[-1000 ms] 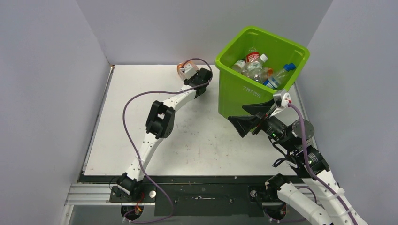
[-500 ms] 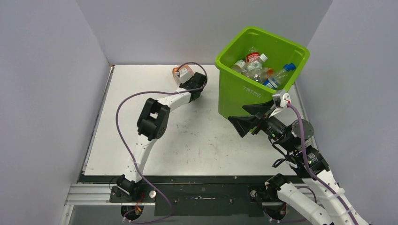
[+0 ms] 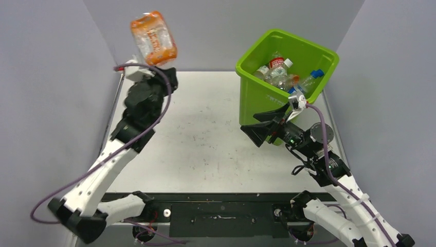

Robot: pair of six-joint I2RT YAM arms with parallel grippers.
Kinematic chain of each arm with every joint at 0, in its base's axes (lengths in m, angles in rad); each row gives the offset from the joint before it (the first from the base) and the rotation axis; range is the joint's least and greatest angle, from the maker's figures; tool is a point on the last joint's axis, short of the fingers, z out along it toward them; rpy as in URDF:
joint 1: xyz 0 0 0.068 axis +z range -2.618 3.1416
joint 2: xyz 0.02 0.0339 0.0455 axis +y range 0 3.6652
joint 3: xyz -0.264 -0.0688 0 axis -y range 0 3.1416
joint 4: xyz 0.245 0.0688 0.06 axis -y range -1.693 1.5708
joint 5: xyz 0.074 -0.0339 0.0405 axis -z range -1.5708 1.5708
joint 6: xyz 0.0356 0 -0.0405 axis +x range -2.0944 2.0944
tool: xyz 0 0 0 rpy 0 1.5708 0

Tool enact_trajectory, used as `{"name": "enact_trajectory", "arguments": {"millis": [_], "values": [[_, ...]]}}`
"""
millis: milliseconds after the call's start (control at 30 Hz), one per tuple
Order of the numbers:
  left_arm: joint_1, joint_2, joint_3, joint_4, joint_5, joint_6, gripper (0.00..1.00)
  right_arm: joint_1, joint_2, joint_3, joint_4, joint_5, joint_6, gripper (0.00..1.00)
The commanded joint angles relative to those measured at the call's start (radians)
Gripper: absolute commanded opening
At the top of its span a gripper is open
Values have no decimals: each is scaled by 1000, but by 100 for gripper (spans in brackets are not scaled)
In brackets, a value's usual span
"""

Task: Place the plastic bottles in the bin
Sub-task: Pick up the plastic bottle from the corner of the board.

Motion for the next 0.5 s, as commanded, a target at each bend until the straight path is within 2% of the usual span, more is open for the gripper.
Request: {"name": "enact_trajectory", "arguments": {"millis": [0, 100, 200, 367, 467], "values": [[8, -185, -107, -7, 123, 274, 0, 43, 55, -13, 190, -74, 93, 91], [8, -279, -153, -104, 229, 381, 0, 158, 98, 33, 110, 26, 14, 91], [7, -373, -260, -117, 375, 480, 0, 353, 152, 93, 1, 224, -88, 91], [4, -522, -468, -28, 585, 604, 0, 540, 217, 123, -22, 439, -153, 91], [-12, -634, -606, 96, 602, 625, 0, 567, 223, 94, 7, 498, -146, 92]]}}
